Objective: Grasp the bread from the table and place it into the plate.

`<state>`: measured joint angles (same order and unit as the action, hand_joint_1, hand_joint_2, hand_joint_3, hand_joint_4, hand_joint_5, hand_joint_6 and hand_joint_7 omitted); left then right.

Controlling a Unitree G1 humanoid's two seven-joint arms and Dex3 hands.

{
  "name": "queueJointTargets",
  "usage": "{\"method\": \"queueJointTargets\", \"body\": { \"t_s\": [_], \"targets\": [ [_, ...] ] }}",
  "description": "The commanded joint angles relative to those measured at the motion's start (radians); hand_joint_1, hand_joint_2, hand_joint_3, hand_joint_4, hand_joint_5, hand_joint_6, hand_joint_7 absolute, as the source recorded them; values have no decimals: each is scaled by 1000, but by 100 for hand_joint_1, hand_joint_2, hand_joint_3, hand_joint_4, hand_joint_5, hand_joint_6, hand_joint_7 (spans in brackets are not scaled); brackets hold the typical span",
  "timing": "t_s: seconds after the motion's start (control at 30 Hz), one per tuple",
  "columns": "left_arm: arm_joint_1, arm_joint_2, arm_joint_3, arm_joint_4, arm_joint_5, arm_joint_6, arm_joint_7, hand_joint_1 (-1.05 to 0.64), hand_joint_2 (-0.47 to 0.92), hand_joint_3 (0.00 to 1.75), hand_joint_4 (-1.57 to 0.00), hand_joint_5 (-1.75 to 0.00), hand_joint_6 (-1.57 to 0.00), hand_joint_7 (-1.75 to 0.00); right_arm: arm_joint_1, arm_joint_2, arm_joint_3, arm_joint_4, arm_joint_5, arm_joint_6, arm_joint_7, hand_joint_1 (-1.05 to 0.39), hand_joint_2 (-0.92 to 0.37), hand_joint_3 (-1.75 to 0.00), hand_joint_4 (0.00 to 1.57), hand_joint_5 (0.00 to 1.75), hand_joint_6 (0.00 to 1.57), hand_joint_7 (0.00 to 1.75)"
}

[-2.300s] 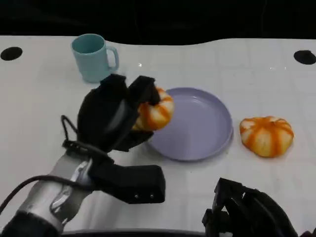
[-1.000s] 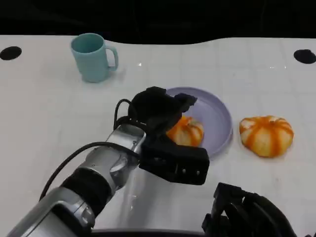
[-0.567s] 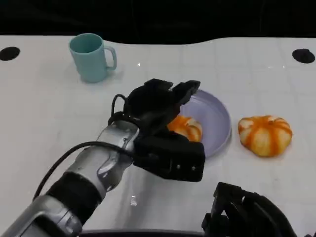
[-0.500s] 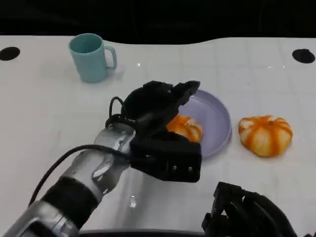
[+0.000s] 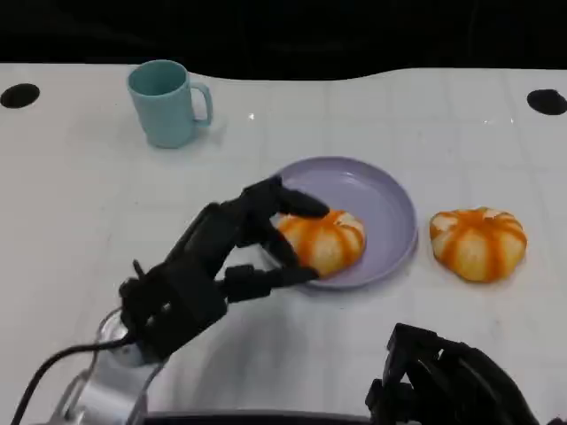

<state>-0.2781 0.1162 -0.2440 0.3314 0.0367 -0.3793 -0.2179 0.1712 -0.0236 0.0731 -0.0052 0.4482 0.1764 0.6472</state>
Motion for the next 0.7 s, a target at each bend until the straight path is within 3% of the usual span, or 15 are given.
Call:
{"method": "queueJointTargets", "body": {
  "t_s": [0.03,0.13,0.3,0.4,0.7],
  "targets": [
    [105,0,47,-91,-111,22,-73,-39,92,1,-50,-168,-36,-144,7,-10,-5,-6,8,-4,4,-70,-92,-23,87,156,78,133],
    [175,-14,73,-151,-194,81,-109,-38,91,1,-48,-174,-39,-156,9,-12,-3,-10,7,0,3,-71,-92,-23,86,156,77,134],
    [272,-38,98,-224,-287,157,-147,-35,91,0,-63,-175,-44,-173,14,-14,-1,-18,5,3,2,-71,-92,-23,86,157,77,135],
    [323,-50,115,-252,-356,211,-183,-35,90,0,-68,-175,-51,-174,19,-15,-1,-22,7,2,4,-70,-92,-24,85,157,76,135],
    [393,-13,155,-313,-511,390,-353,-24,90,1,-71,-175,-52,-175,31,-21,0,-39,-1,-3,-3,-70,-92,-26,84,158,75,136]
  ]
}}
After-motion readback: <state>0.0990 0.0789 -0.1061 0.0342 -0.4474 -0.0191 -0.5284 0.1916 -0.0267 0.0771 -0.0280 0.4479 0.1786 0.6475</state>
